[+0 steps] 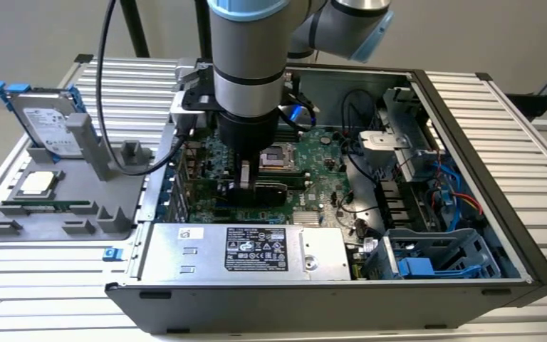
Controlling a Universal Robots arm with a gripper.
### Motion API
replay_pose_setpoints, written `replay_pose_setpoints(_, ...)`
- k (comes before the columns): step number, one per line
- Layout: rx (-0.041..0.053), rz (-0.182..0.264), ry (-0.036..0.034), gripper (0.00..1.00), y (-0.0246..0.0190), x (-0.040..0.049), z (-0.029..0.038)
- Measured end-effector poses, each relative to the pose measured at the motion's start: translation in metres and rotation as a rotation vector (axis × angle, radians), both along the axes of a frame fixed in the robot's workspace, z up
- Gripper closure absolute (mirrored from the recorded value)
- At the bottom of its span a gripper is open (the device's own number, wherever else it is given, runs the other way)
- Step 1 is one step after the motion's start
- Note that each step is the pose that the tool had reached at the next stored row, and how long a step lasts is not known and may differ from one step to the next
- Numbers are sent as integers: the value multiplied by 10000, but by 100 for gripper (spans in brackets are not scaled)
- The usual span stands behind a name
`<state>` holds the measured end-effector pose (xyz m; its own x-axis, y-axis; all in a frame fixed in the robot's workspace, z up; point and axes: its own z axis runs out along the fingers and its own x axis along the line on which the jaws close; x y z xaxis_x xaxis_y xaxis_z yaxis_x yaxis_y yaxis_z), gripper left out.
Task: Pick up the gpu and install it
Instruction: 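Insert the gpu into the slot, then press down on the gpu until it lock into place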
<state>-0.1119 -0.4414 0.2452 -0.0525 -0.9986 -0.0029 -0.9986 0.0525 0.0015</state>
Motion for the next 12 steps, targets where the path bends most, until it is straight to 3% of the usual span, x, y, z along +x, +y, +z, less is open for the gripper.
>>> replay_pose_setpoints(8,2,-6,9,0,0,3,347)
replay_pose_setpoints(10,2,-6,9,0,0,3,356)
replay_pose_setpoints(11,1,-6,10,100,0,3,357)
replay_pose_setpoints(12,1,-6,10,100,0,3,357)
